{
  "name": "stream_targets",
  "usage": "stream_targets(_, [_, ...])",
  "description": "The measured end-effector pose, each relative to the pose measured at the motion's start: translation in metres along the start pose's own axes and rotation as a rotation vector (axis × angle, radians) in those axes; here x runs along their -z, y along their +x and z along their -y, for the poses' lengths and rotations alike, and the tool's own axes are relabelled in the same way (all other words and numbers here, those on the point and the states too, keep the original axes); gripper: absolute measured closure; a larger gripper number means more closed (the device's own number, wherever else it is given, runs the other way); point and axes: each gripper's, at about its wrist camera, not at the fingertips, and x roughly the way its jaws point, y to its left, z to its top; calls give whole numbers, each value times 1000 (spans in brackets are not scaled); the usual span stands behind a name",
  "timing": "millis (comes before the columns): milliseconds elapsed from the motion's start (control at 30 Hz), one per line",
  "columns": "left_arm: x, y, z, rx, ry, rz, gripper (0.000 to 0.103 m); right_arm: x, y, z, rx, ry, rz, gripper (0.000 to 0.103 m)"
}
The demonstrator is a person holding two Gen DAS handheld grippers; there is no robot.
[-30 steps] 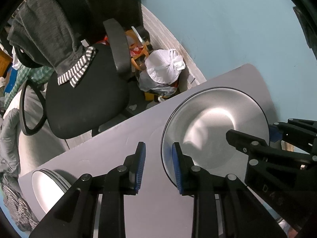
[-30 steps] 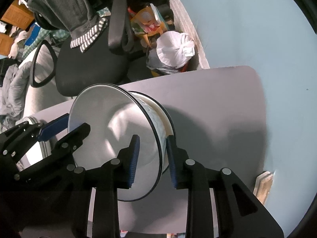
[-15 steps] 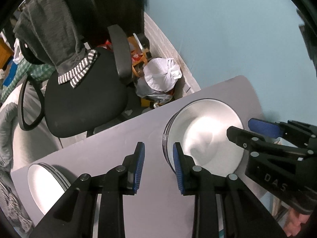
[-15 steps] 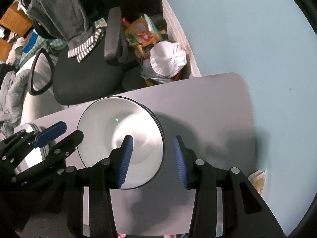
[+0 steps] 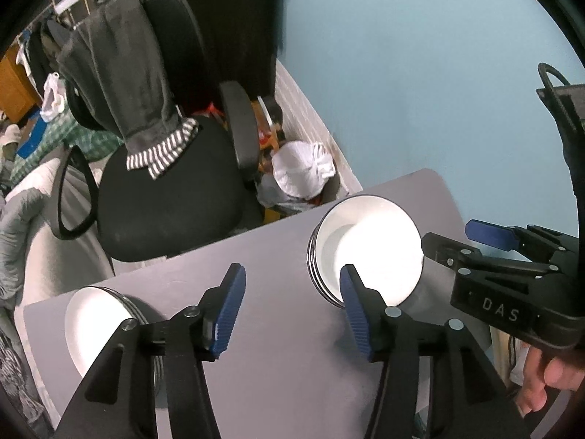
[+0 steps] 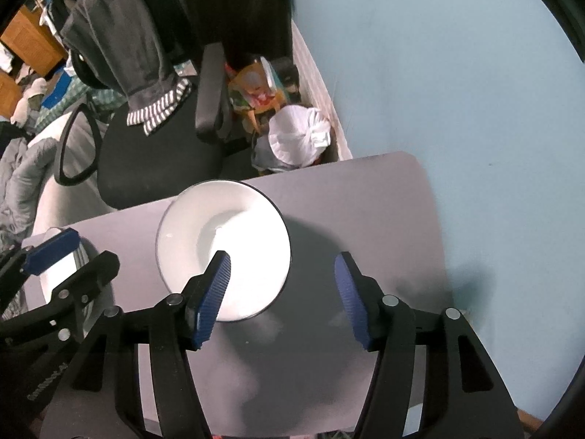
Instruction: Organize plates and bowls
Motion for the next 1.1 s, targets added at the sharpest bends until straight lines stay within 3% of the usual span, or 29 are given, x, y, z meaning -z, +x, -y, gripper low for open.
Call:
stream_targets(300, [6,-33,1,9,24,82,34,9,-35,-6,-14,-5,81,44])
stream_targets(400, [7,-38,-1,19,21,85,33,11,-44,-8,-10,-13,104,34])
stream_targets(500, [6,-39,-3,28,17,81,28,13,-50,-9,-14,-22,125,33])
stream_targets(900, [2,-2,-6,35,-16,-34,26,15,-27,12,-15,-39,72,33])
stream_targets(1100, [-2,20,-1,49,-17,-89,24,12,-2,29,-94,2,16,33])
